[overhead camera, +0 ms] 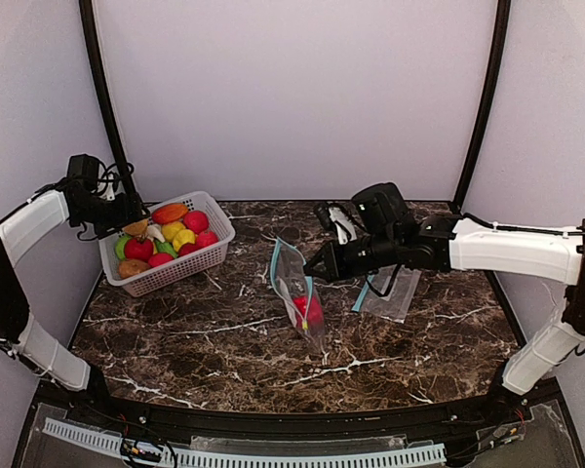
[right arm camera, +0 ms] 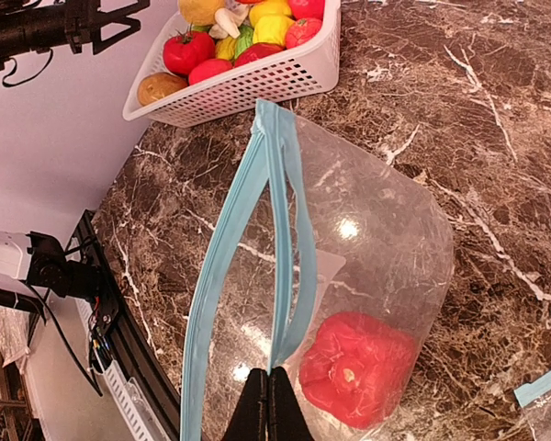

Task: Place the food in the zip-top bag and seal the zipper
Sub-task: Pick up the fake fruit from the bin.

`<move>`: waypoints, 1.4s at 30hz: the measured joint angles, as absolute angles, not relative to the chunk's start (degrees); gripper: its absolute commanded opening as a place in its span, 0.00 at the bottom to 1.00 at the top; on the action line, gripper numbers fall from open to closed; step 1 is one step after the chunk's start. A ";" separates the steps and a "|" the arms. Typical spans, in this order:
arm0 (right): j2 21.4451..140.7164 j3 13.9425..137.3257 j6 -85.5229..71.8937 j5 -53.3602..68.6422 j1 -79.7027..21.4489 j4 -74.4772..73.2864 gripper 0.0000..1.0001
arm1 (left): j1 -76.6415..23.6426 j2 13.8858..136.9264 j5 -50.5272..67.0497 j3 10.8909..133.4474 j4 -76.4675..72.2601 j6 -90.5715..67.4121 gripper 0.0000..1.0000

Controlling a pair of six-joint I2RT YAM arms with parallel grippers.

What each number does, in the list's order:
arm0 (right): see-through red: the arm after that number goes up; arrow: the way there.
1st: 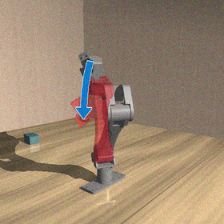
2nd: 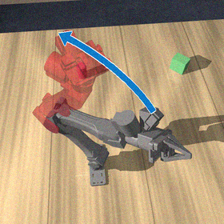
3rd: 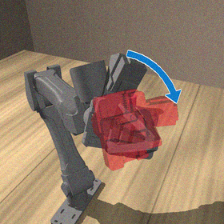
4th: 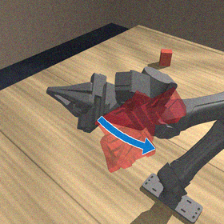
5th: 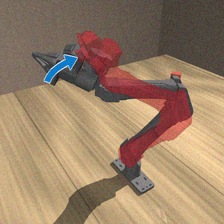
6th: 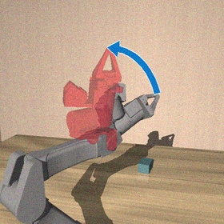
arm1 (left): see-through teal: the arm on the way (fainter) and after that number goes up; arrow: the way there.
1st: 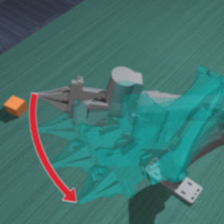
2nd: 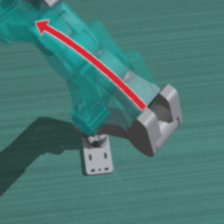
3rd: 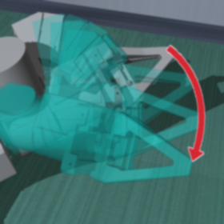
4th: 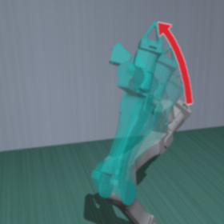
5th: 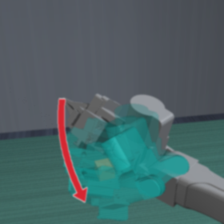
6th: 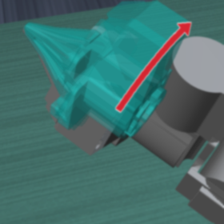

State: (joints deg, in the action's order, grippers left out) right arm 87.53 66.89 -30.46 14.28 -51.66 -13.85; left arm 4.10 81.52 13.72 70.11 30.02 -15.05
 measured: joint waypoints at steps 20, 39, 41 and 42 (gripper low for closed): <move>89.80 71.18 -30.15 14.09 -51.77 -14.92 0.00 | 10.02 104.42 10.98 83.81 25.04 -12.43 0.99; 92.38 73.28 -29.12 14.13 -51.77 -16.36 0.00 | 10.13 110.04 7.86 88.03 25.15 -9.23 0.71; 92.38 73.28 -29.06 14.13 -51.77 -16.38 0.00 | 10.13 110.04 7.86 88.07 25.26 -9.06 0.71; 92.38 73.28 -29.02 14.13 -51.77 -16.38 0.00 | 10.13 110.04 7.86 88.12 25.34 -8.97 0.70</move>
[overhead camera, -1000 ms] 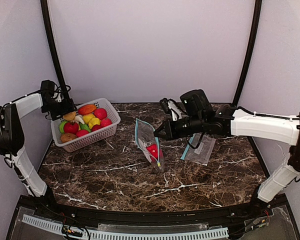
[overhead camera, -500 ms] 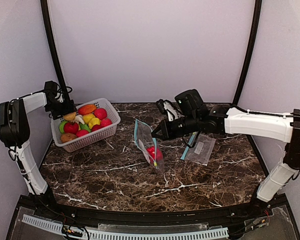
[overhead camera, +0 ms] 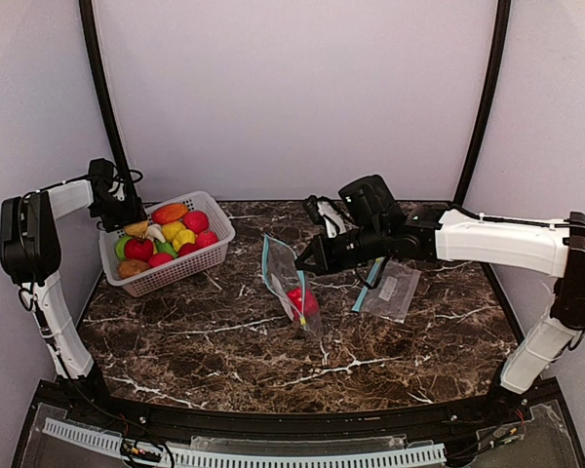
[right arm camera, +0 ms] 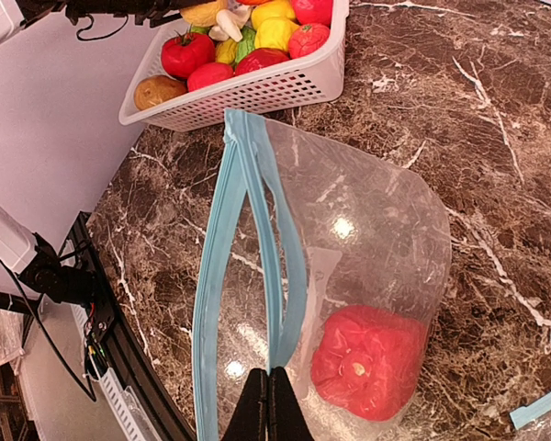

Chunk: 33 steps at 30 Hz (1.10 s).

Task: Place the food in the zip-top bag and seal the zipper
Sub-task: Pick up the fake fruit from the bin, then place the fake fruit in the zipper food storage bag.

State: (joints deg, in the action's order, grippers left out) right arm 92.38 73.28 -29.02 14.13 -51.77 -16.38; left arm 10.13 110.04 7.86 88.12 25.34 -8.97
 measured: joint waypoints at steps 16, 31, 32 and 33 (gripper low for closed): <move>92.38 73.28 -29.02 14.35 -51.77 -16.32 0.00 | 10.13 99.81 8.62 83.53 24.03 -8.32 0.66; 92.38 73.32 -28.84 16.27 -51.77 -15.64 0.00 | -10.44 62.61 25.54 61.36 21.76 -14.59 0.64; 92.38 73.38 -28.77 16.47 -51.77 -15.64 0.00 | -13.85 61.73 25.69 60.62 21.78 -15.68 0.64; 92.38 73.49 -28.75 16.58 -51.77 -15.62 0.00 | -17.04 60.95 25.43 59.99 21.82 -16.80 0.63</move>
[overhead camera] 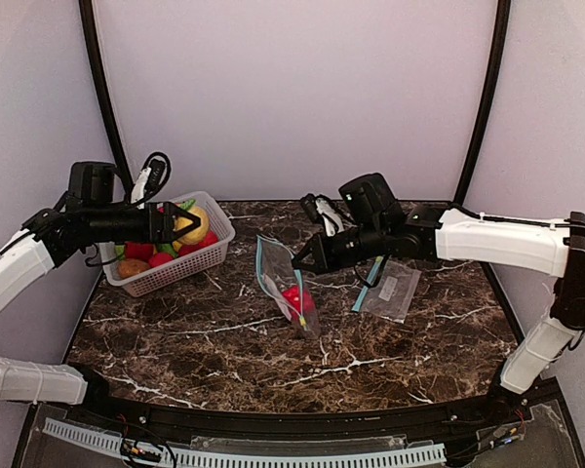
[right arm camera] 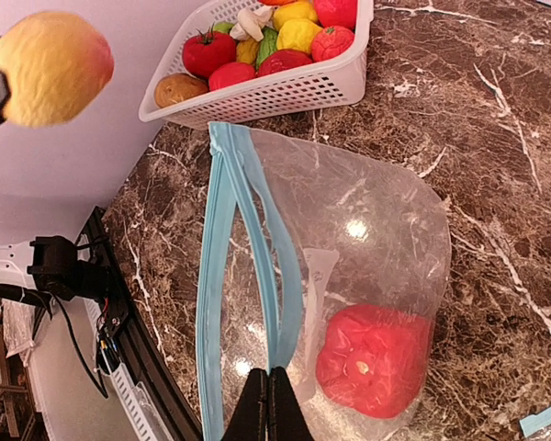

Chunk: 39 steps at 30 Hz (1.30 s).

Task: Place the food in the zip-top bag and seal the zipper
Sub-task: Place the fake fruit in the zipper food storage bag.

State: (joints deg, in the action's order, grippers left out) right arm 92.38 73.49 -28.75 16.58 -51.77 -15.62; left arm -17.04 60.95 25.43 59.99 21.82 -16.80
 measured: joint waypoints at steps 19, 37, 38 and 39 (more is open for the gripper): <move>94.41 75.50 -28.75 18.46 -51.77 -14.15 0.00 | -47.70 70.94 13.67 57.63 6.70 -33.74 0.59; 94.63 75.53 -28.88 20.78 -51.70 -12.82 0.00 | -48.62 76.73 3.14 57.60 7.03 -39.24 0.59; 94.67 75.53 -28.99 21.17 -51.70 -12.60 0.00 | -48.77 76.73 2.85 57.58 7.55 -39.24 0.59; 94.70 75.53 -29.04 21.50 -51.70 -12.36 0.00 | -48.86 76.77 2.55 57.58 7.86 -39.24 0.59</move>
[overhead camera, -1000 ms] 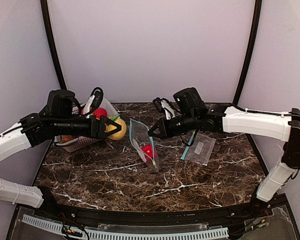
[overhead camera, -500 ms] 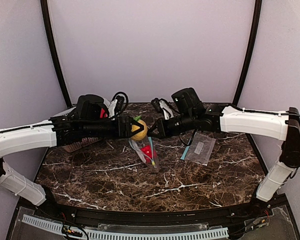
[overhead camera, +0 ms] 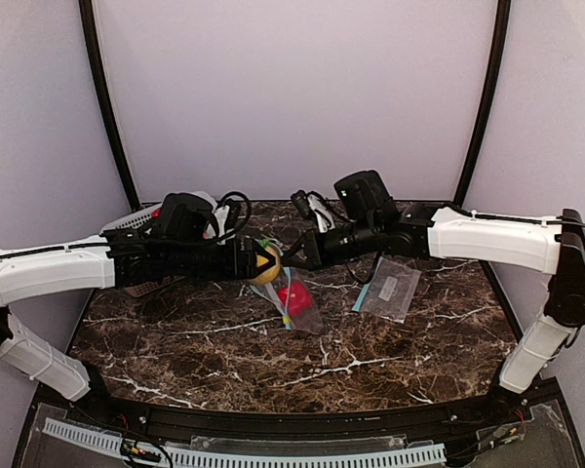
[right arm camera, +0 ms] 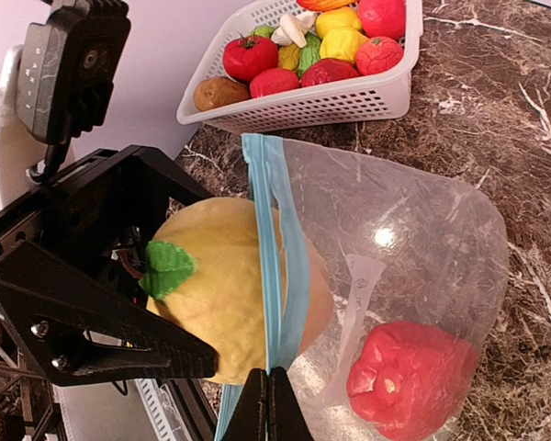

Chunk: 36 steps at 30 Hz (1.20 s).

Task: Place the food in the zip-top bag and seal the zipper
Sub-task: Place the fake fruit in the zipper food storage bag.

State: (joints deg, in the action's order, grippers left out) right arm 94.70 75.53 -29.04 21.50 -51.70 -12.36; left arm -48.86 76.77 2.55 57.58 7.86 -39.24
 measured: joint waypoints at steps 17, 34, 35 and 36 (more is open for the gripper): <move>95.07 74.65 -30.94 28.62 -51.72 -7.66 0.00 | -50.41 81.47 -2.85 57.52 9.43 -39.48 0.63; 95.94 73.95 -31.24 31.77 -52.25 -6.61 0.00 | -50.43 85.71 -8.23 55.51 -0.56 -42.06 0.73; 95.94 73.95 -31.24 31.77 -52.25 -6.59 0.00 | -50.43 86.24 -8.29 55.46 -0.78 -42.17 0.75; 95.94 73.95 -31.24 31.77 -52.25 -6.55 0.00 | -50.43 86.67 -8.38 55.40 -0.86 -42.26 0.77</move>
